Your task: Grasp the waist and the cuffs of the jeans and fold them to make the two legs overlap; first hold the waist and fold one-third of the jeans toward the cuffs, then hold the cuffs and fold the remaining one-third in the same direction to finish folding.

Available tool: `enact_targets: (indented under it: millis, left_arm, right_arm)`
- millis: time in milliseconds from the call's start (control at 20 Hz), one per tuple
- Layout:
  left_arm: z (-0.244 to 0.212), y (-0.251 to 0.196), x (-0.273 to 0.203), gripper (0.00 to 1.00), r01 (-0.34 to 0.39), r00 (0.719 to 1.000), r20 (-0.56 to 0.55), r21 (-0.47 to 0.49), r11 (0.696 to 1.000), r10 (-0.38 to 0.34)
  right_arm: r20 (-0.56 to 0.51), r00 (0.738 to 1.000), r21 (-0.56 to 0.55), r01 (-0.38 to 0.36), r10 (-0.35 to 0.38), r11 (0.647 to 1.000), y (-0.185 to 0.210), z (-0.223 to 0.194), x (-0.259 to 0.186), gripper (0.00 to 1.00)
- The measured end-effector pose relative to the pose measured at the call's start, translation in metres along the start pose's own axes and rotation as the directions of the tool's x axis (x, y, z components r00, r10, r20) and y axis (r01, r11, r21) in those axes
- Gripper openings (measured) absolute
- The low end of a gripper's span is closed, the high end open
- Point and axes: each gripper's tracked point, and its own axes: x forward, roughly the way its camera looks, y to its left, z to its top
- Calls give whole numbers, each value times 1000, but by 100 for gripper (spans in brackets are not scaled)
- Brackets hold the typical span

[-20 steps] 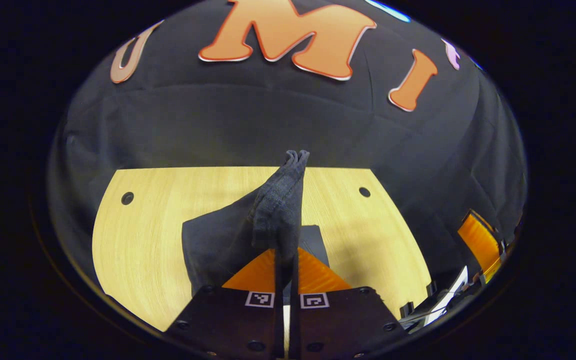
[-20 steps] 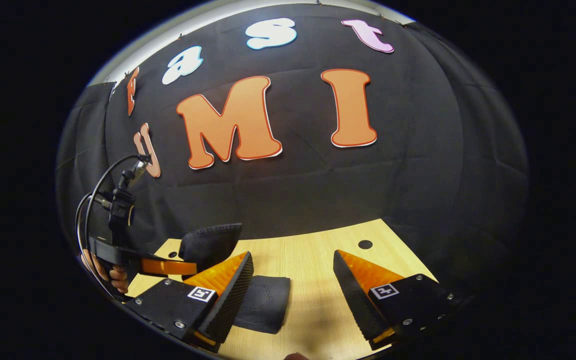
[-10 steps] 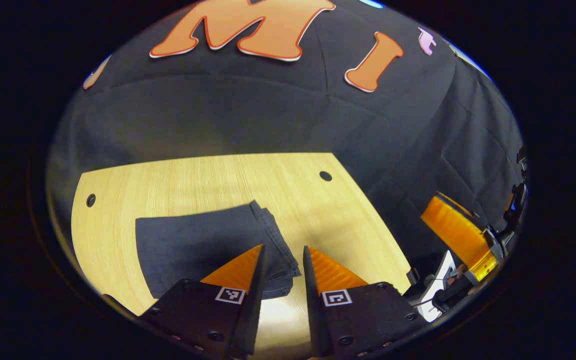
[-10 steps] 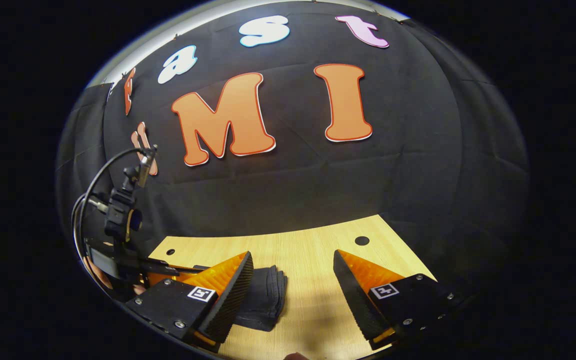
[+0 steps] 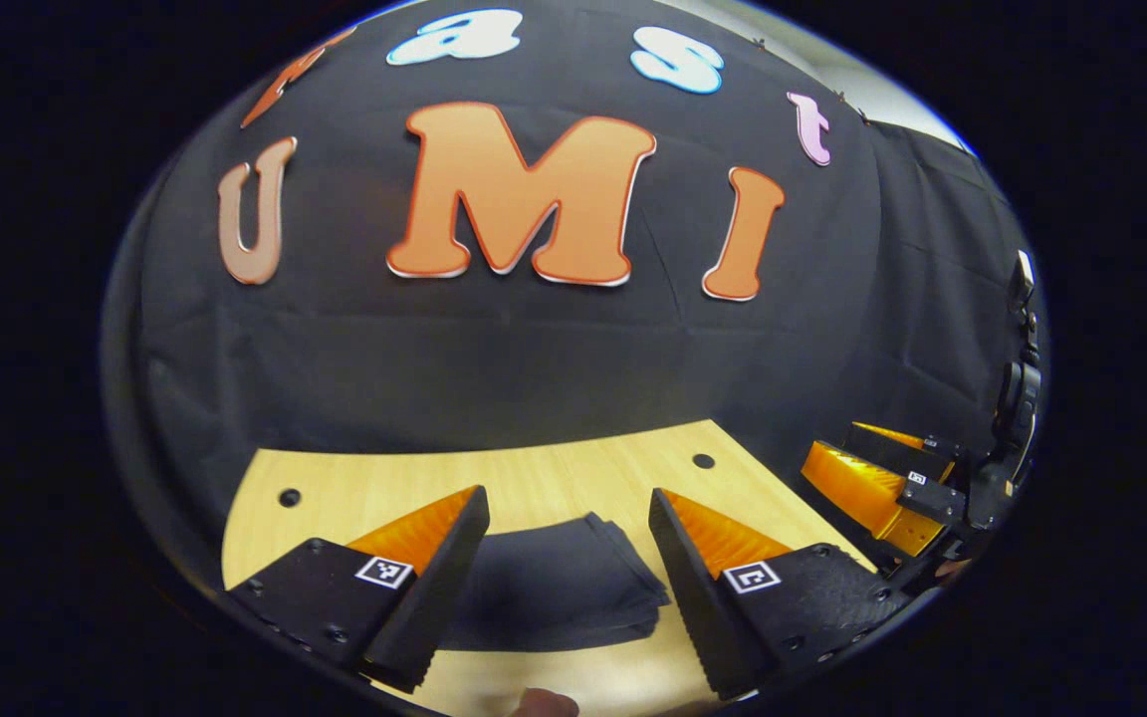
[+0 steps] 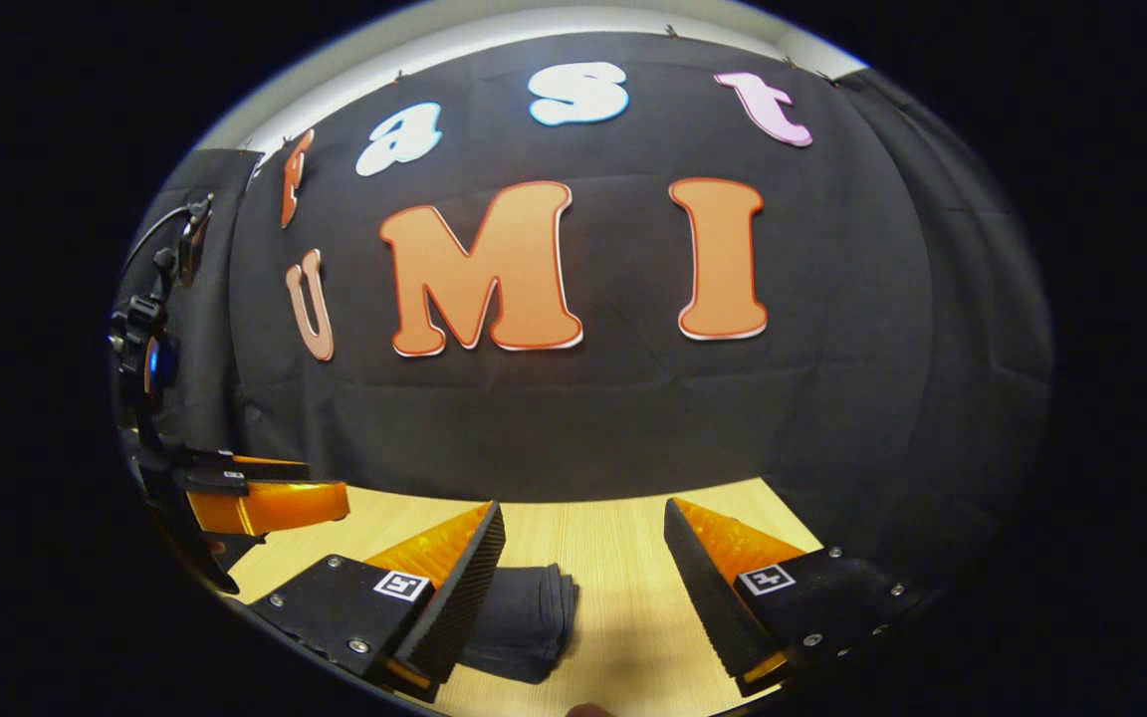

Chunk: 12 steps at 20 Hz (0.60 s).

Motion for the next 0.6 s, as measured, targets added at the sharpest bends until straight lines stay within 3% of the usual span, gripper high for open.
enact_targets:
  millis: [250, 400, 600]
  left_arm:
    - [38, 28, -55, 99, -102, 972, 209, -31, 994, 107]
    - [58, 42, -87, 99, -163, 927, 339, -20, 986, 160]
    - [67, 45, -98, 96, -223, 880, 429, -5, 975, 204]
  right_arm:
    - [88, 994, -47, -54, 58, 997, 39, 20, -6, 97]
    - [114, 988, -66, -98, 105, 993, 61, 23, -10, 97]
    - [126, 981, -81, -141, 151, 987, 82, 22, -14, 97]
